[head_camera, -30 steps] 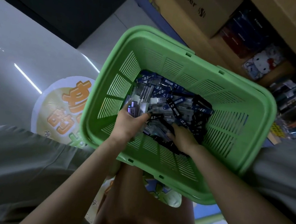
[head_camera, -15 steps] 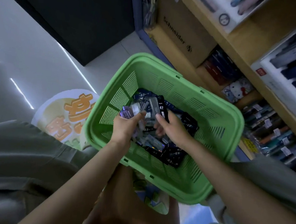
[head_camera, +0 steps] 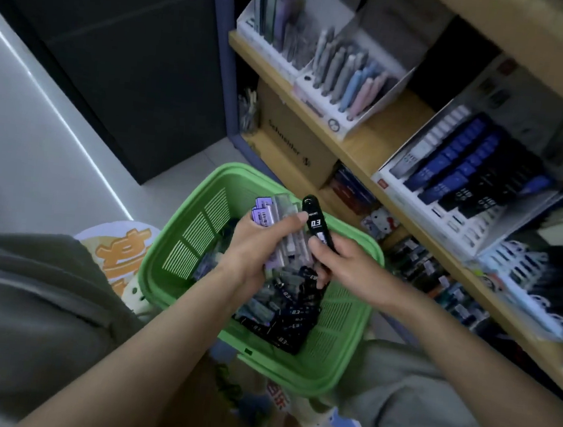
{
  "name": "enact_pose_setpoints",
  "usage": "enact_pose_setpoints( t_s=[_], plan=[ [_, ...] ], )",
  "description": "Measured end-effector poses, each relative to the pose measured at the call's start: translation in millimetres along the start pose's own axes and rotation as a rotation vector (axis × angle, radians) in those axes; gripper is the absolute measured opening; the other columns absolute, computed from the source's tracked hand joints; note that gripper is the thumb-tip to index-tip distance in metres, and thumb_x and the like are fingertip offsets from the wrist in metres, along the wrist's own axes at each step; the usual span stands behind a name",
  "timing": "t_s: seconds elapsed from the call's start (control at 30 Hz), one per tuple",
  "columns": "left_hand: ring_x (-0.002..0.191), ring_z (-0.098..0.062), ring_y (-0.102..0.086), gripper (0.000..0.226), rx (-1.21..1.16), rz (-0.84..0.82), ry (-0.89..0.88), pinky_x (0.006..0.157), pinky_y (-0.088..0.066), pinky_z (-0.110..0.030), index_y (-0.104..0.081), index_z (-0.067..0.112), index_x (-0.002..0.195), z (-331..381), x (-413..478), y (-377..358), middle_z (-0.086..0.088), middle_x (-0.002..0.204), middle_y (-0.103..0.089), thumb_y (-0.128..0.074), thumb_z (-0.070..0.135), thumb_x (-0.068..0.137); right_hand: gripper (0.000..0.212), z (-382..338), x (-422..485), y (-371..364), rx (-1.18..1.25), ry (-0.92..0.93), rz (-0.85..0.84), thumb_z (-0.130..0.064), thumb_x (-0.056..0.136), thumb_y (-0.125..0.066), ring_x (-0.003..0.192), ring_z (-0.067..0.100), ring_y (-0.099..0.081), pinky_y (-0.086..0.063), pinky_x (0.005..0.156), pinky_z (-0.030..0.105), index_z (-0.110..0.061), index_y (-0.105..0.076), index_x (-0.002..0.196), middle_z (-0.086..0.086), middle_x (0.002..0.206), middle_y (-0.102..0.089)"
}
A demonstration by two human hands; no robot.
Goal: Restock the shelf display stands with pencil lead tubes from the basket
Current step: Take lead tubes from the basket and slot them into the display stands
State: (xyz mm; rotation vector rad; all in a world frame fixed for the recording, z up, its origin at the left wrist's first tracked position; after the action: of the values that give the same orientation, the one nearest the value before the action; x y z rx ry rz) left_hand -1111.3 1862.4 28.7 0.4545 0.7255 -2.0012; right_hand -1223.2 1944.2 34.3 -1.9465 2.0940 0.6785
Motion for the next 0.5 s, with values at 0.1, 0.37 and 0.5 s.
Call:
enact_pose_setpoints(
  t_s=[0.1,0.37,0.5],
  plan=[
    [0.062,-0.018,-0.066,0.017,0.001,-0.029,-0.021,0.062,-0.057,-0.031,-0.062,0.012,0.087,9.8,-7.5,-16.8,-0.005,0.072,-0.068,-0.075,0.016,0.078,0.014,-10.2,-19.5,16.9,-0.023,0.052,0.128,-0.031,0.100,-0.040,0.060,0.010,-0.050,-0.049,0.066,0.030,-0.031,-0.040,0.114,-0.004,0.075,-0.056],
    [0.067,-0.017,-0.068,0.029,0.027,-0.118,-0.125,0.065,-0.057,-0.030,-0.063,0.009,0.098,39.9,-25.9,-58.9,-0.004,0.078,-0.072,-0.077,0.013,0.074,0.014,-42.1,-52.4,41.9,0.072,0.117,0.337,-0.021,0.098,-0.045,0.060,0.009,-0.060,-0.057,0.067,0.033,-0.024,-0.058,0.100,0.001,0.078,-0.061],
    [0.073,-0.021,-0.068,0.028,0.071,-0.130,-0.163,0.068,-0.057,-0.033,-0.066,0.006,0.100,53.0,-32.0,-74.2,-0.008,0.084,-0.073,-0.077,0.013,0.075,0.019,-62.2,-67.1,46.9,0.140,0.122,0.319,-0.021,0.100,-0.040,0.067,0.014,-0.064,-0.058,0.069,0.027,-0.018,-0.056,0.108,0.004,0.089,-0.065]
  ],
)
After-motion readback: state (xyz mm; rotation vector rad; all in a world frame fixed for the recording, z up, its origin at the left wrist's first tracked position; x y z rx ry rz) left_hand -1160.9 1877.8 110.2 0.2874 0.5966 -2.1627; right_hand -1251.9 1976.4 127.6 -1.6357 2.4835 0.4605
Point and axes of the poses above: each hand's wrist, its own x-axis towards the middle knuckle, its own y-axis out of the back of the hand, z = x × y, the point moved 3 cm from there along x, towards the middle knuckle
